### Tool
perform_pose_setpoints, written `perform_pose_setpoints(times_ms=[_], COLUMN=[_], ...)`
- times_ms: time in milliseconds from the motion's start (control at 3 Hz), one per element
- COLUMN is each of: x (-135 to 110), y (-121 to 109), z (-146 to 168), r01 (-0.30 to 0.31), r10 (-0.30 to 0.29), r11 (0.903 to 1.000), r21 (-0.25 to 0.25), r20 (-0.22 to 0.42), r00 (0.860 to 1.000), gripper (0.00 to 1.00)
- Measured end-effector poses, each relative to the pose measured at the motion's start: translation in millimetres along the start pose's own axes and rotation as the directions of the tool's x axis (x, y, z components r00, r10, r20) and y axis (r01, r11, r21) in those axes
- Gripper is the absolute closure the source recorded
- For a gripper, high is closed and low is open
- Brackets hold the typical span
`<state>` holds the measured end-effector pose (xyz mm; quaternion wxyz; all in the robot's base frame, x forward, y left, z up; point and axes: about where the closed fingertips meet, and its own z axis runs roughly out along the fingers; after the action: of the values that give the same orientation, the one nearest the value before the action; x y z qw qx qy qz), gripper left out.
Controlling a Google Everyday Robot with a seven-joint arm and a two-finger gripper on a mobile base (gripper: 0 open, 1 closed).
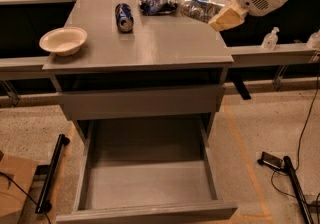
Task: Place redbull can into middle drawer
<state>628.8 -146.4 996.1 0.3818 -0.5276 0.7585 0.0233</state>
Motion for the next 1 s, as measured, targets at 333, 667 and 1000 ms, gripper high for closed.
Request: perform_pose_setpoints(times_ms=[333, 667, 1000], x=[1, 12, 29], y=[-1, 25, 72], z=[6, 16, 26], r01=[0.02, 0.009, -0.03], r10=[-0.02, -0.013, 0.019], r11=[0.9996, 0.9953, 0.9843], r21=[-0.022, -0.096, -0.174], r20=[-0.021, -0.04, -0.063], r00=[1.0, 0.999, 0.998], gripper=[1.0, 1.0, 1.0])
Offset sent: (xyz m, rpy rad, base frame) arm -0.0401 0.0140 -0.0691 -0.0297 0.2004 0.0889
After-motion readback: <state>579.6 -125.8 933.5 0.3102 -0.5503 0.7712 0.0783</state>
